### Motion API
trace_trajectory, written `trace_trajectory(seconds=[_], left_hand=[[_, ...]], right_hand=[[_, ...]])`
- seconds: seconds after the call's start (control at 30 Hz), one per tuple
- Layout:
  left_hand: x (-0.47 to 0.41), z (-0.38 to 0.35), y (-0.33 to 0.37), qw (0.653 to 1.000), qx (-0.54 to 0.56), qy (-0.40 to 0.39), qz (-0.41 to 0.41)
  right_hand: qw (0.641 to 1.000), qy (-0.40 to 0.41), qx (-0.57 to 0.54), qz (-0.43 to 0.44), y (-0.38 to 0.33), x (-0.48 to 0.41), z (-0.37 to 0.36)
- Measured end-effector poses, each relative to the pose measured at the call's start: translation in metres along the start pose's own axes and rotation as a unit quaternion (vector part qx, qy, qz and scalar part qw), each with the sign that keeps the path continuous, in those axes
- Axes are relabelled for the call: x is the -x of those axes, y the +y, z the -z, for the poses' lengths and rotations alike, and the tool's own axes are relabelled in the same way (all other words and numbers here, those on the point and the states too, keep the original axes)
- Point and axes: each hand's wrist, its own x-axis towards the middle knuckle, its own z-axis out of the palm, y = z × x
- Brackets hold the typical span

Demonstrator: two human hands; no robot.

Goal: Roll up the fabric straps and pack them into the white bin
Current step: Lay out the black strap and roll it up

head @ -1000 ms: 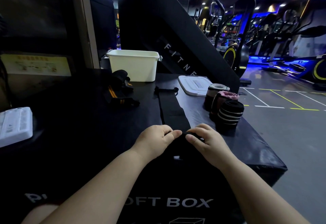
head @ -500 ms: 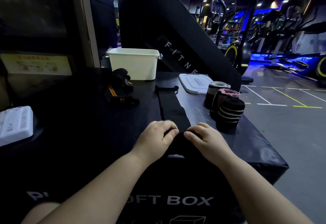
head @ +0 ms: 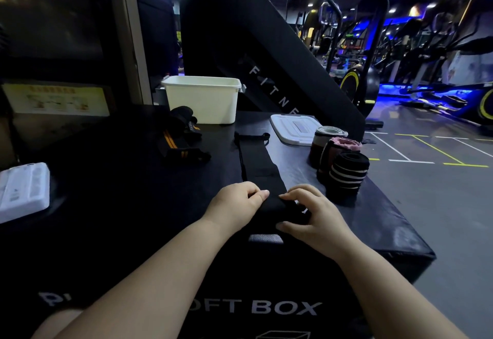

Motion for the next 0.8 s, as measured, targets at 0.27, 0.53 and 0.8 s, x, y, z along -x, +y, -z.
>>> trace_trajectory(seconds=[0.27,0.53,0.8], left_hand=[[-0.001,-0.002,-0.003,0.998,0.002,0.062,-0.005],[0.006,0.0,-0.007,0.991,0.099,0.043,-0.074],[0.012,0.01,-0.004,0.997,0.018,-0.038,-0.068]], right_hand=[[1.0,0.015,-0.01,-0.002,0.001,-0.003,-0.001],[0.999,0.011,-0.033,-0.036,-0.003,-0.004,-0.001],[0.998,0.014,-0.019,-0.057,-0.003,-0.006,-0.004]])
